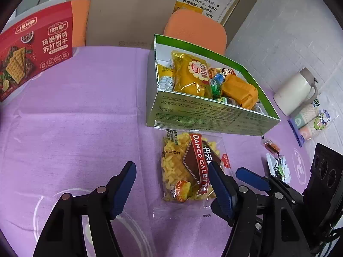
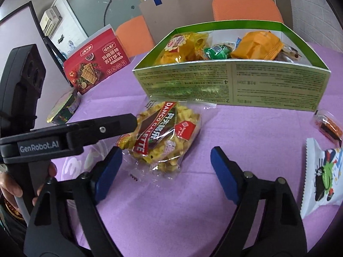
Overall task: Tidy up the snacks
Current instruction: 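Move both tools to the clear Danco Galette biscuit bag, then grasp the Danco Galette bag with both tools side by side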
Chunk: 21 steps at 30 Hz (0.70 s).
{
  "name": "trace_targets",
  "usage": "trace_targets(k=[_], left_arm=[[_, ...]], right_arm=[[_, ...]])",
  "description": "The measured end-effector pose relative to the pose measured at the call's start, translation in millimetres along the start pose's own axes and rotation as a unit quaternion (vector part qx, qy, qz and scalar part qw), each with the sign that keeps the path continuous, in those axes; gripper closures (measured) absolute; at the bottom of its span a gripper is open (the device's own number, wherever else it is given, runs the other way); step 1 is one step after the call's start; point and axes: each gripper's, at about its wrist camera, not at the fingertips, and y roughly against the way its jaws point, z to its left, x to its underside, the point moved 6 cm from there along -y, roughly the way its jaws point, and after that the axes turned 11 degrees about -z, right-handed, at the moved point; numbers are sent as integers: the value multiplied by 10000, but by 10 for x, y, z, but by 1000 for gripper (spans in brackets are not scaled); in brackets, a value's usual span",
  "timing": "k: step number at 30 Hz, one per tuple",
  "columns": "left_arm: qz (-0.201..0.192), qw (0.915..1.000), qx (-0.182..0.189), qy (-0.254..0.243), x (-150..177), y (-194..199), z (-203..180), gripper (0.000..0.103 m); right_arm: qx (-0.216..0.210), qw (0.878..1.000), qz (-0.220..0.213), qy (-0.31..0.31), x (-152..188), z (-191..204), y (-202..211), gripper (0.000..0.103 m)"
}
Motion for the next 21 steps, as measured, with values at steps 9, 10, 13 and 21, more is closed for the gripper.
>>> trace_targets(k=[9,10,13,21], left_arm=[[352,9986,390,104,157,-124,-52,66],[366,9986,388,25,182,-98,-87,66],[507,9976,475,-76,307,-35,-199,67],[437,9971,455,-437,567,198,-506,60]], right_arm=[[-23,9998,196,-47,86,-40,30,64],[-27,9998,210,-47,107,-50,81,66],[-29,9997,226,-37,207,-100,264,66],[168,9997,167,-14,416,-250,616,53]])
